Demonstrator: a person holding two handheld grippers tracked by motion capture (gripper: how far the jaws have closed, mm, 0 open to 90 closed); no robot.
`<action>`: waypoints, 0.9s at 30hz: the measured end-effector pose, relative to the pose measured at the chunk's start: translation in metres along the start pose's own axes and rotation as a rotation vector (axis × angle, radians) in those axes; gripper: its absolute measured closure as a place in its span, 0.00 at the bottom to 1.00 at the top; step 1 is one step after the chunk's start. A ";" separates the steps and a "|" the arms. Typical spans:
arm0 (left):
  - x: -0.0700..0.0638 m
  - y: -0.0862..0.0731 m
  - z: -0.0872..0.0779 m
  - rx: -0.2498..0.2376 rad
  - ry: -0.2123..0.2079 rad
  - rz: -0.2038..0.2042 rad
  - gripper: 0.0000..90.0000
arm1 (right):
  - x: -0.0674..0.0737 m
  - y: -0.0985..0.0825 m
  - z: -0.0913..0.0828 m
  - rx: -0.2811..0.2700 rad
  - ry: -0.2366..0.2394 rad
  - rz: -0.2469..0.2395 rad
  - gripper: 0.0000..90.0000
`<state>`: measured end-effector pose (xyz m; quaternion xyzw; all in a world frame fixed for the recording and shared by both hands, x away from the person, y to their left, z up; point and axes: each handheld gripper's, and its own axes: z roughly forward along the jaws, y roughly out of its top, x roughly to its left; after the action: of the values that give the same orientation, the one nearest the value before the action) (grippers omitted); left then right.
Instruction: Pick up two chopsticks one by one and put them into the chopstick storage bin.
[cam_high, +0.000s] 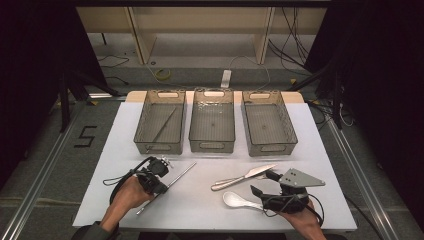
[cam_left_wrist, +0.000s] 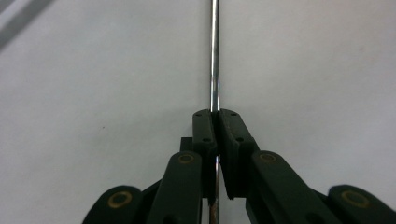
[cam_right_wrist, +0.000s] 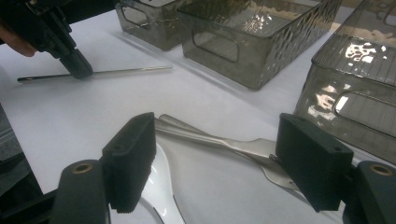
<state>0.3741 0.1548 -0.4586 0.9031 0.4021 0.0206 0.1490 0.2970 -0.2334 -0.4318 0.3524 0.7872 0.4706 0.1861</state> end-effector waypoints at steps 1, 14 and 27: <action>0.000 0.000 -0.001 -0.002 0.000 0.001 0.94 | 0.000 0.000 0.000 0.000 0.001 0.001 0.33; 0.006 0.003 -0.031 -0.112 -0.028 0.012 0.94 | 0.000 -0.001 0.001 0.004 0.009 0.007 0.33; 0.034 0.014 -0.072 -0.225 -0.003 -0.016 0.94 | -0.001 -0.002 0.002 0.012 0.015 0.016 0.33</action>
<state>0.3956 0.1887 -0.3883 0.8775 0.4043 0.0633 0.2502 0.2979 -0.2332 -0.4346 0.3563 0.7886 0.4699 0.1740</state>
